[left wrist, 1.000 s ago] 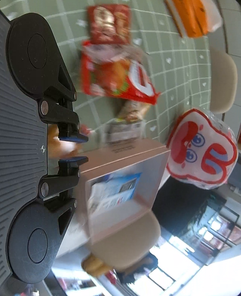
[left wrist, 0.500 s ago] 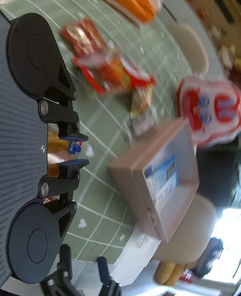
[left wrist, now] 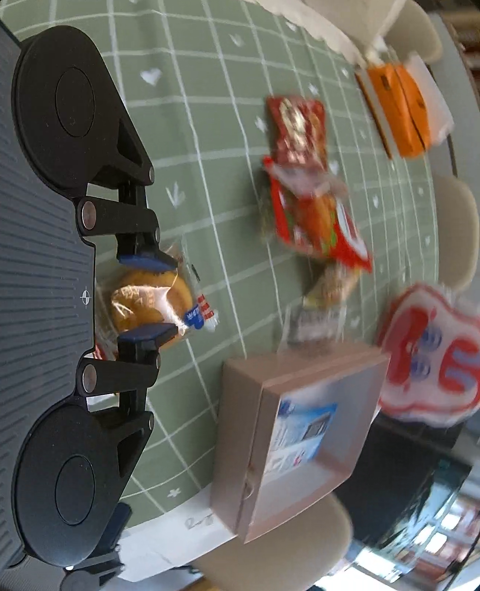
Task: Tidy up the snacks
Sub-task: 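Grasp the white cracker pack with right tool while left tool grasps bread bun, then lift the round bread bun with left tool and carry it to the pink box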
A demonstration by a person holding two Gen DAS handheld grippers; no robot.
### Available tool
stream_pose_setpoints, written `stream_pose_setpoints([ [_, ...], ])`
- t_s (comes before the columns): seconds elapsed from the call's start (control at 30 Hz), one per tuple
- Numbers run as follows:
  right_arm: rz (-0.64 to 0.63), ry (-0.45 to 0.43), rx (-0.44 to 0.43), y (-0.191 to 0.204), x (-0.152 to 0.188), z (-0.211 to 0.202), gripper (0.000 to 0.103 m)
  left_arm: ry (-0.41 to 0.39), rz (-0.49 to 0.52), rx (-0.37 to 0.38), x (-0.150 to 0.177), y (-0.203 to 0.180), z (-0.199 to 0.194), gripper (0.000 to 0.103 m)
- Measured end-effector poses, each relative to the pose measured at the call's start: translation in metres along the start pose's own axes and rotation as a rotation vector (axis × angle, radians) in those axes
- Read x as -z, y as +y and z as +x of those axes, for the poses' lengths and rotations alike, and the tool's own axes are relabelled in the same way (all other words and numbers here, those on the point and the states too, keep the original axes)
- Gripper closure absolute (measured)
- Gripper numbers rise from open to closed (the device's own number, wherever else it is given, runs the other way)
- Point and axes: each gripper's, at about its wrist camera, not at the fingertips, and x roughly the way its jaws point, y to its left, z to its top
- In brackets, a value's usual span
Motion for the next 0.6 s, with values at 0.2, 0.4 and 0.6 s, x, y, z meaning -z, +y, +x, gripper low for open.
stream_pose_setpoints([
  [0.2,-0.002,-0.006,0.0,0.0,0.0,0.001,0.0,0.014,0.111,-0.013,-0.003,-0.026,0.009,0.06],
  [0.4,-0.001,-0.005,-0.001,0.0,0.0,0.001,0.0,0.011,0.174,-0.026,-0.005,-0.037,0.013,0.055],
  [0.6,-0.001,-0.006,0.0,0.001,0.0,0.001,0.0,-0.044,0.293,-0.112,0.004,-0.029,0.007,0.034],
])
